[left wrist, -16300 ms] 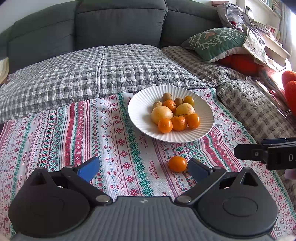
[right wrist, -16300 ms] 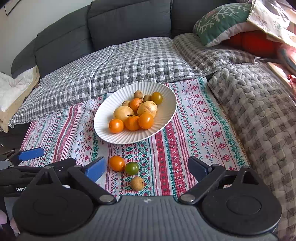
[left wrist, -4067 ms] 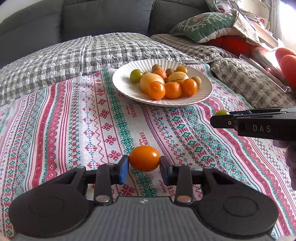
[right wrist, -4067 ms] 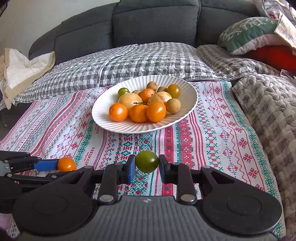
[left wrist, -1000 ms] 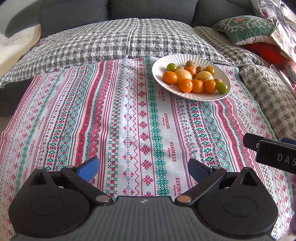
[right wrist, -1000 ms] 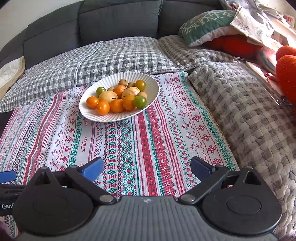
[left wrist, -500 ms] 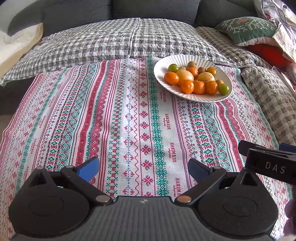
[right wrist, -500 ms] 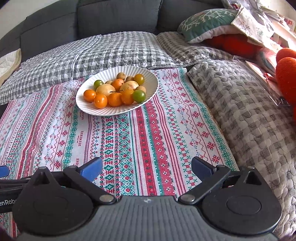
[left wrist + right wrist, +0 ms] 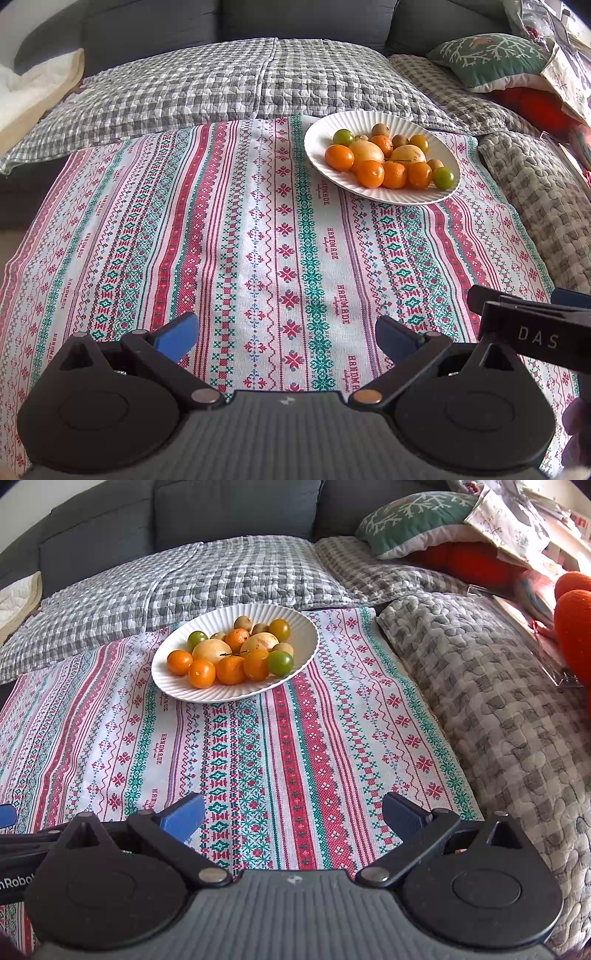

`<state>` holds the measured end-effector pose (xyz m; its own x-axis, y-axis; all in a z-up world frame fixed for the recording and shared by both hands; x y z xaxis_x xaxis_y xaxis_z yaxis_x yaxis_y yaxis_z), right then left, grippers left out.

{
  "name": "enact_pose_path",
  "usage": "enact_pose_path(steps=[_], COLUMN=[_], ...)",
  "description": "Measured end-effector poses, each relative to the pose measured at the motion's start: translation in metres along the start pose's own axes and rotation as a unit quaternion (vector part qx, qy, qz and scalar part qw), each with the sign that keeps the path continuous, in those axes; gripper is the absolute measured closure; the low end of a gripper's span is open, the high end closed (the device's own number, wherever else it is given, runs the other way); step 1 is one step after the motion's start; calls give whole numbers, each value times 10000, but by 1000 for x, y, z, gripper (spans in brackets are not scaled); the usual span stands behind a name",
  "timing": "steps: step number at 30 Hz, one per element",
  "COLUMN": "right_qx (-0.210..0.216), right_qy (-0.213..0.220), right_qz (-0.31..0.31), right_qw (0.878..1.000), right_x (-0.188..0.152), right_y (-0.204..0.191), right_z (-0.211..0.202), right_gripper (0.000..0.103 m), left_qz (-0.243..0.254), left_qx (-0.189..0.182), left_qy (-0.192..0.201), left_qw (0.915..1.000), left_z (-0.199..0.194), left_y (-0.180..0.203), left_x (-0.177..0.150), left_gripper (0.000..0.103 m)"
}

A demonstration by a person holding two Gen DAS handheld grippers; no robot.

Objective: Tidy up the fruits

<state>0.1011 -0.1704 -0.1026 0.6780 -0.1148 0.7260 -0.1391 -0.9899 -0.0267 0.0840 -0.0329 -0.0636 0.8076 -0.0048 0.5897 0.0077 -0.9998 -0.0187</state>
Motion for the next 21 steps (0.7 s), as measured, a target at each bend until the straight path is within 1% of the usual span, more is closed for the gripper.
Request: enact_pose_path(steps=[5, 8, 11, 21], right_qx=[-10, -22, 0, 2], right_qy=[2, -39, -94, -78], right_qz=[8, 66, 130, 124], right_qw=[10000, 10000, 9999, 9999], right_x=[0, -1, -2, -3], right_y=[1, 2, 4, 2], right_z=[1, 2, 4, 2], right_gripper=[1, 1, 1, 1], left_qz=[9, 31, 30, -18], left_qx=[-12, -92, -53, -62], left_qy=[-12, 19, 15, -55], left_qw=[10000, 10000, 10000, 10000], left_z=[-1, -3, -2, 1], left_y=[4, 6, 6, 2], left_x=[-1, 0, 0, -1], left_gripper=[9, 9, 9, 9])
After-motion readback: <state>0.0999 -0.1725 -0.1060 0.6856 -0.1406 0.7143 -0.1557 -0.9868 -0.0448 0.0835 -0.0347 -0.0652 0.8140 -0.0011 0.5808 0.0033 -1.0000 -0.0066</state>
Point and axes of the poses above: each gripper's, at about its wrist camera, not at the fingertips, and z roughly the way its jaws point, y to its right, x to its top, the point moved 10 cm from there along z, roughly the way its jaws point
